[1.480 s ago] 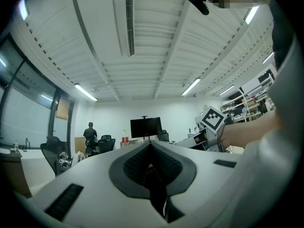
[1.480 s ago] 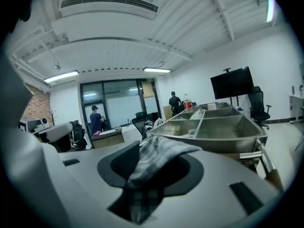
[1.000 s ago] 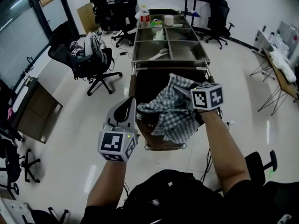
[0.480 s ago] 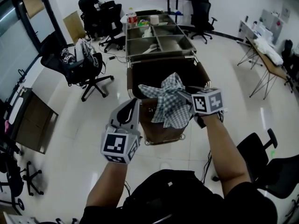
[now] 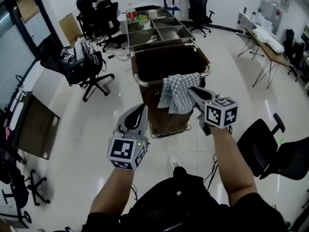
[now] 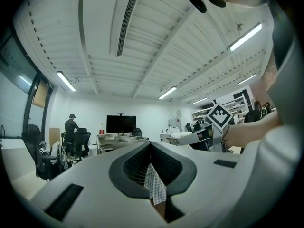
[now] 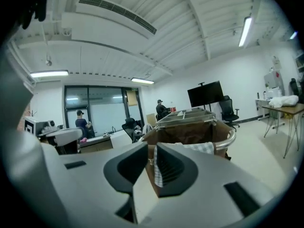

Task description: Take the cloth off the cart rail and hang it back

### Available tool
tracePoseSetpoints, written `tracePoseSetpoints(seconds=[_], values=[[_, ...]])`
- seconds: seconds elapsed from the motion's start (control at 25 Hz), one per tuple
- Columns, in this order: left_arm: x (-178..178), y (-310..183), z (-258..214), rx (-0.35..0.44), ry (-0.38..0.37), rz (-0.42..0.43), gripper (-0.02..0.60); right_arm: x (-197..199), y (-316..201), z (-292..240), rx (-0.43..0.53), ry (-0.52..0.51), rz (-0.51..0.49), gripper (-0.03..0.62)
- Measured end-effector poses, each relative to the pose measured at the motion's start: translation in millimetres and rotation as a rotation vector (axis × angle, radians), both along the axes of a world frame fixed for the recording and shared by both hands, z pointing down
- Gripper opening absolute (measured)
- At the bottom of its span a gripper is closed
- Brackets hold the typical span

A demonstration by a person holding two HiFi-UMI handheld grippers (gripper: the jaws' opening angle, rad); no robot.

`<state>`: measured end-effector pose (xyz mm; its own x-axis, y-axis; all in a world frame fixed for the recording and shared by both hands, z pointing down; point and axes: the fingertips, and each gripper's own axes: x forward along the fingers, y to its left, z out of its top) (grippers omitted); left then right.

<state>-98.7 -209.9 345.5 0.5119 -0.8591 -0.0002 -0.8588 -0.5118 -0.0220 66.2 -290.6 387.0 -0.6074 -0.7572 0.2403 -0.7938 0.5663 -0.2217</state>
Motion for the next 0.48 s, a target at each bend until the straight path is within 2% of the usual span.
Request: tracePoseSetpoints(seconds=[0.08,0.36,0.48], values=[[0,14,4,-0.002,0.005,0.014,0.000,0,22,-5,0.031,-0.035,0.009,0.012],[14,47,18,-0.021,0.017,0.052,0.000,1,75,-9,0.072,-0.063,0.010,0.012],[17,51,31,-0.044,0.027,0.052,0.000,1,87,-9,0.091,-0.042,-0.002,0.012]])
